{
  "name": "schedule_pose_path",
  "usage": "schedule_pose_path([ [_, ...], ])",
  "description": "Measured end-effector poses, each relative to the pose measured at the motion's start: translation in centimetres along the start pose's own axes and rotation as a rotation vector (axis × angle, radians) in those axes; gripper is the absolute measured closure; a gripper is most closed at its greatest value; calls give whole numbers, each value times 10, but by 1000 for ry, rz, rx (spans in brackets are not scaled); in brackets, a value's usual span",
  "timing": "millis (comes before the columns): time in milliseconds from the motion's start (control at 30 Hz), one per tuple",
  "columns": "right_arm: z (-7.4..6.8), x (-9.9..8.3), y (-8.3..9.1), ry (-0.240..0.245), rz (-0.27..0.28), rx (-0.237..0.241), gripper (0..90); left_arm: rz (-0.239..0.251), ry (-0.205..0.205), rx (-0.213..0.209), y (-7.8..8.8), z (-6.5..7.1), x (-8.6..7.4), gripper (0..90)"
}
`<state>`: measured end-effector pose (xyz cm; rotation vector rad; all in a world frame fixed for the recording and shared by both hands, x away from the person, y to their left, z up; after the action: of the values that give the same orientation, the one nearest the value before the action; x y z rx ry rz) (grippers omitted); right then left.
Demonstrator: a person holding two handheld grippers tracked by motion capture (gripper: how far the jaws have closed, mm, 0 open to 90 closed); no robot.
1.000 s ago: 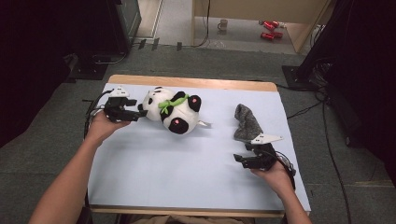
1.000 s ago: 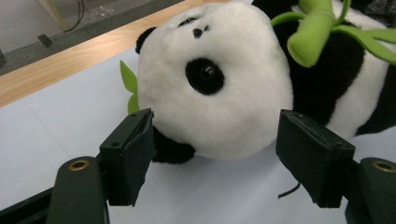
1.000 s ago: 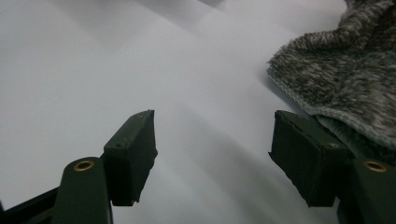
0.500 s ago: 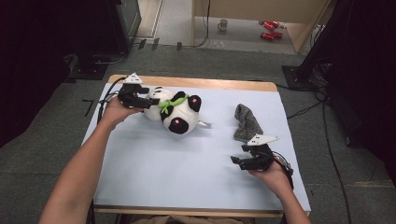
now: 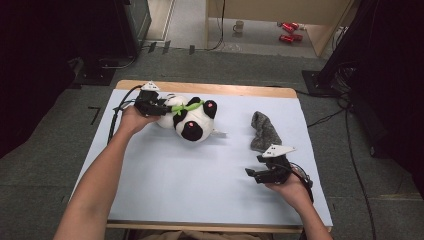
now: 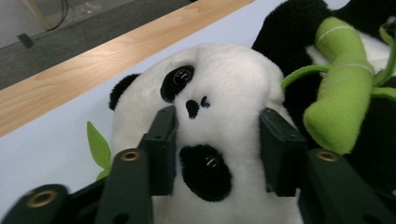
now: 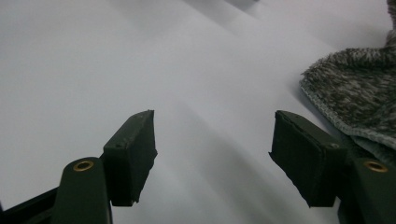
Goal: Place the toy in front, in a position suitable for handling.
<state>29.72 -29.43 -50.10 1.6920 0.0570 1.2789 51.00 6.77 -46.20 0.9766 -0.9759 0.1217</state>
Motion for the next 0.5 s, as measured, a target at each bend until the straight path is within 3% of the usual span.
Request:
schedule_pose_path([
  [33, 0, 0, 0, 7, 2, -4, 305, -3, 7, 15, 1, 2, -1, 667],
  [100, 1, 0, 1, 10, 4, -6, 305, 1, 16, 37, 7, 9, -2, 708],
  [167, 2, -1, 1, 11, 7, -8, 305, -6, 11, 41, 10, 11, -2, 727],
  [233, 3, -1, 1, 4, 4, -11, 305, -21, 42, 26, 18, 13, -1, 740],
  [333, 4, -1, 1, -5, 8, -12, 305, -9, 76, 4, 30, 19, 1, 751],
  [500, 5, 1, 3, -15, 20, -18, 305, 6, 99, 11, 46, 35, -1, 763],
])
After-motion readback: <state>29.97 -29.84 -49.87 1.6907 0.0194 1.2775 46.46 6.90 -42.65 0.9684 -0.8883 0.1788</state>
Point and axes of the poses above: each handheld gripper's, and its own axes: y roughly backward along the jaws, x roughly out of its top, z roughly to its right, the point moved 5 cm from there along -y, roughly forward along the jaws, and after that the axes turned 10 degrees about y, right-handed, at the moved point
